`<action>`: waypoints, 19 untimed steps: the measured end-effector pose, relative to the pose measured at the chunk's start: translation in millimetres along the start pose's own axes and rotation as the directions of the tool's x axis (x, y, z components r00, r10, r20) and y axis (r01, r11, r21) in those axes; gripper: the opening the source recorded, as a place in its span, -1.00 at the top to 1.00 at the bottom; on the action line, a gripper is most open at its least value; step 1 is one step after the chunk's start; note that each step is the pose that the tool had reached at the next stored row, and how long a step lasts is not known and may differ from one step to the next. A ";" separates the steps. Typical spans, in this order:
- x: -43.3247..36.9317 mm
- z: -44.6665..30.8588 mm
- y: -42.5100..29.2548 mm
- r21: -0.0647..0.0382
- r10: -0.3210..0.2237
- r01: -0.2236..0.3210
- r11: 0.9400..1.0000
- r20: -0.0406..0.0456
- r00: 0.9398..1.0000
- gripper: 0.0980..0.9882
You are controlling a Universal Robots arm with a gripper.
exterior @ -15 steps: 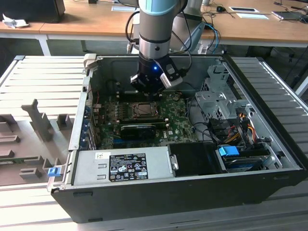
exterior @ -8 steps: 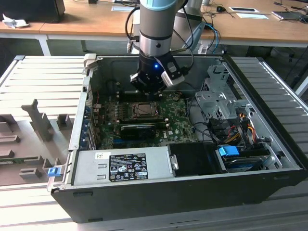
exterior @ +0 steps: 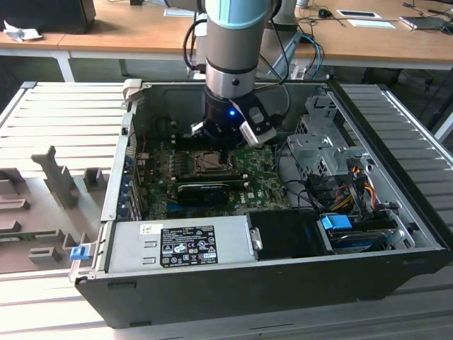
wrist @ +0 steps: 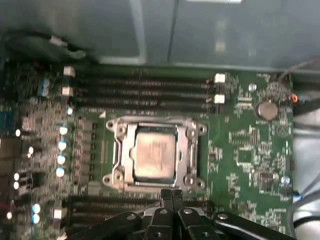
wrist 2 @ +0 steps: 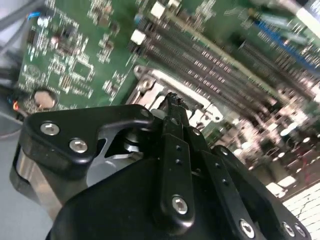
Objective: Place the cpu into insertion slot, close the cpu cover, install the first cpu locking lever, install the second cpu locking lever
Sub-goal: 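Install the second cpu locking lever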
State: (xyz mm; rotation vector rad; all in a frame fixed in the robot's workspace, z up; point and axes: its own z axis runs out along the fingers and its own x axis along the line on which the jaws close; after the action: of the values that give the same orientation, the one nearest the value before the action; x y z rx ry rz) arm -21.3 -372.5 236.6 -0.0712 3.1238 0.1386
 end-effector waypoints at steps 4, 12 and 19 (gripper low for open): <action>35.0 0.7 -1.6 -0.006 0.000 0.000 1.000 0.000 1.000 0.98; 45.3 25.5 -6.7 -0.044 -0.005 0.005 0.999 0.001 1.000 0.98; 52.4 30.2 -16.4 -0.102 -0.039 0.039 0.994 0.003 0.999 0.98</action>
State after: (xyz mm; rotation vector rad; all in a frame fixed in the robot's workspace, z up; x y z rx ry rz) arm -72.5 -388.5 204.3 -0.1329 3.1106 0.2968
